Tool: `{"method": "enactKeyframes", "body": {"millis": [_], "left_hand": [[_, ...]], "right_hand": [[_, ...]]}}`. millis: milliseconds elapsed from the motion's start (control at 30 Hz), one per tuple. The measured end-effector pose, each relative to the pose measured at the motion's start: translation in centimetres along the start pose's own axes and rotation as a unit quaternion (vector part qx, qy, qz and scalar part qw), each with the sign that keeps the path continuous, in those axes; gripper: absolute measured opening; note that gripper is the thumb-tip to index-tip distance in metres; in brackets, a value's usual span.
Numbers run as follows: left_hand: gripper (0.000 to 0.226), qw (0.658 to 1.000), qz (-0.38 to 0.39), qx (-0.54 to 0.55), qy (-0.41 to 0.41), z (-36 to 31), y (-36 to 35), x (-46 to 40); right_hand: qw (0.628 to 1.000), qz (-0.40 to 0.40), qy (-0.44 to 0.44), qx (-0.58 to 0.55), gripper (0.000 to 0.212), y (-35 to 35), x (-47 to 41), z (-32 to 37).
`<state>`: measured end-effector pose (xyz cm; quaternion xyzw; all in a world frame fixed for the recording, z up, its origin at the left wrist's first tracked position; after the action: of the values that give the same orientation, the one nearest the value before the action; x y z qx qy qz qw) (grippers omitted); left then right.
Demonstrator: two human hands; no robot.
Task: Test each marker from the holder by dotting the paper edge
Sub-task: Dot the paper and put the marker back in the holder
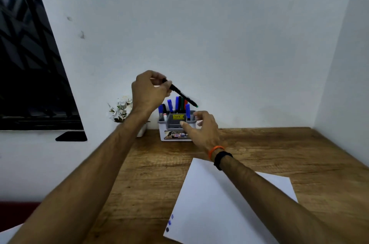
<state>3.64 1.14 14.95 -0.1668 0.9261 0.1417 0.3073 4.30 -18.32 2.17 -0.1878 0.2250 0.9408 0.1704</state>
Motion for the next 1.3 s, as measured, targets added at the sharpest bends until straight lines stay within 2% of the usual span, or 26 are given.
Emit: {"method": "enactKeyframes", "body": {"millis": [67,133,233,300,367,500,600,700,1067,1300], "left_hand": [[0.014,0.992,-0.006,0.091,0.088,2.6,0.2,3.1],[0.010,0.970,-0.004,0.177,0.166,4.9,-0.3,6.3],[0.011,0.931,0.018,0.273,0.243,7.1,-1.5,10.6],[0.011,0.919,0.048,0.300,0.253,7.6,-2.2,12.3],[0.015,0.934,0.104,0.259,0.221,7.3,-2.7,12.9],[0.024,0.968,0.226,0.076,0.079,5.6,-3.8,13.7],[0.017,0.959,0.276,-0.053,-0.042,4.0,-4.7,14.5],[0.018,0.933,0.324,-0.120,-0.098,3.6,-5.9,15.8],[0.018,0.906,0.375,-0.119,-0.159,3.8,-7.4,18.4],[0.026,0.910,0.362,-0.109,-0.169,4.1,-7.2,18.6]], "right_hand": [[0.987,0.054,-0.064,-0.140,0.044,-0.3,1.4,0.0],[0.944,0.105,-0.136,-0.281,0.040,-1.0,2.7,-0.5],[0.889,0.139,-0.186,-0.395,0.030,-1.1,4.3,-1.0],[0.870,0.141,-0.198,-0.430,0.020,-0.6,5.0,-1.3],[0.884,0.142,-0.181,-0.406,0.016,0.2,5.4,-1.5],[0.919,0.173,-0.130,-0.331,0.016,1.4,6.3,-1.5],[0.933,0.195,-0.094,-0.289,0.014,2.0,7.1,-1.4],[0.932,0.219,-0.074,-0.279,0.015,2.0,7.7,-1.8],[0.912,0.267,-0.086,-0.300,0.028,0.3,9.1,-2.4],[0.891,0.291,-0.091,-0.337,0.029,-0.2,9.3,-2.1]]}}
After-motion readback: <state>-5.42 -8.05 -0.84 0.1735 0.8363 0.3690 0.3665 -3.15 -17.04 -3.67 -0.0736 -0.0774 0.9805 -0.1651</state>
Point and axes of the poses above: each hand's wrist, its own x-axis away from the middle knuckle, its own y-axis out of the back of the hand, z = x × y, the point moved 10 cm from there along -x, towards the middle knuckle, and after that the axes turned 3 degrees about -y, right-handed, at the moved point
